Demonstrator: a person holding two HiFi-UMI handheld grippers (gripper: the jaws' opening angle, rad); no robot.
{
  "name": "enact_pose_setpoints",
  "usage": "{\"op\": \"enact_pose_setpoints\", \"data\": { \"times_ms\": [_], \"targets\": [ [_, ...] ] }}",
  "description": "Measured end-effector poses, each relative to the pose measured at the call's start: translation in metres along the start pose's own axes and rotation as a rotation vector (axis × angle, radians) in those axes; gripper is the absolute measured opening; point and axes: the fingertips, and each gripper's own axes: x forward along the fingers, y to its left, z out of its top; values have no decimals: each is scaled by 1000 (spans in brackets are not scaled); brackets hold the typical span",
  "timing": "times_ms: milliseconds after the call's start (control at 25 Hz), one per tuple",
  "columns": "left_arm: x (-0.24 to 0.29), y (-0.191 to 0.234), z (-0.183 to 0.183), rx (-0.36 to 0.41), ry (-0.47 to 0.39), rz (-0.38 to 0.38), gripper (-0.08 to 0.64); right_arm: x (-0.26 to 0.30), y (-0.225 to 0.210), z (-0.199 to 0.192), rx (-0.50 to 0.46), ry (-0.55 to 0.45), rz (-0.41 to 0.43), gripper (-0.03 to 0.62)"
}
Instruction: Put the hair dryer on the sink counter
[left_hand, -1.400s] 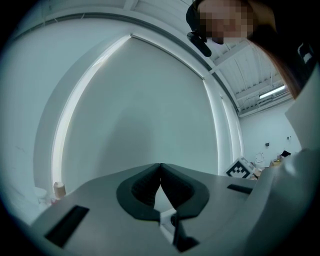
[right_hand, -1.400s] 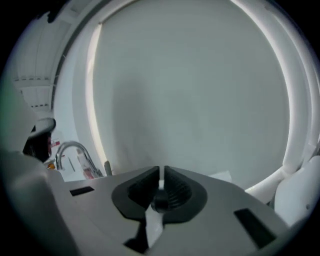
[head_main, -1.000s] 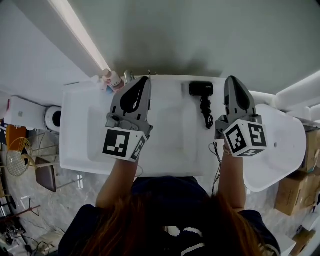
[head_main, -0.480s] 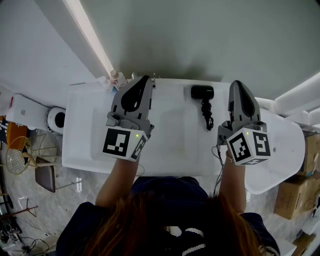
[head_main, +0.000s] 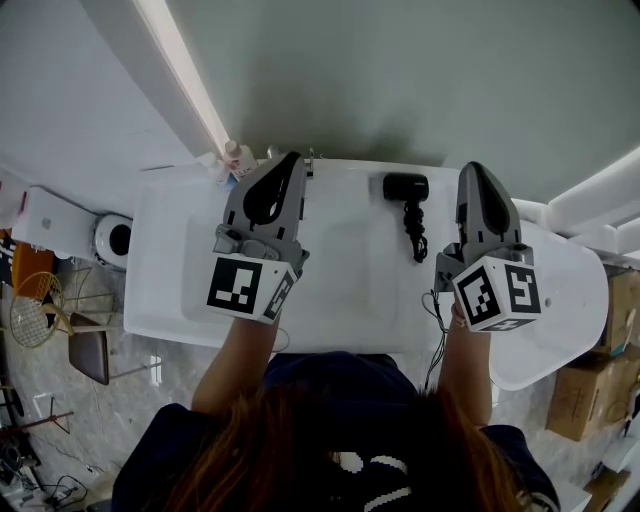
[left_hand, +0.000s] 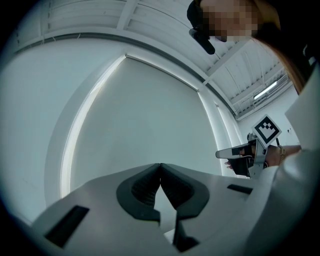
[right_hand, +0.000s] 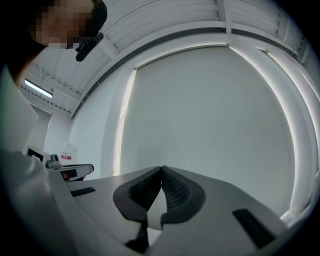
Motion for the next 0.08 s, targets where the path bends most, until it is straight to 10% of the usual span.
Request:
{"op": "enact_pose_setpoints", "data": {
  "times_ms": [80],
  "targets": [
    [-1,1,1,-2,0,1,18,-1,3,1,-7,2,1,15]
  ]
}}
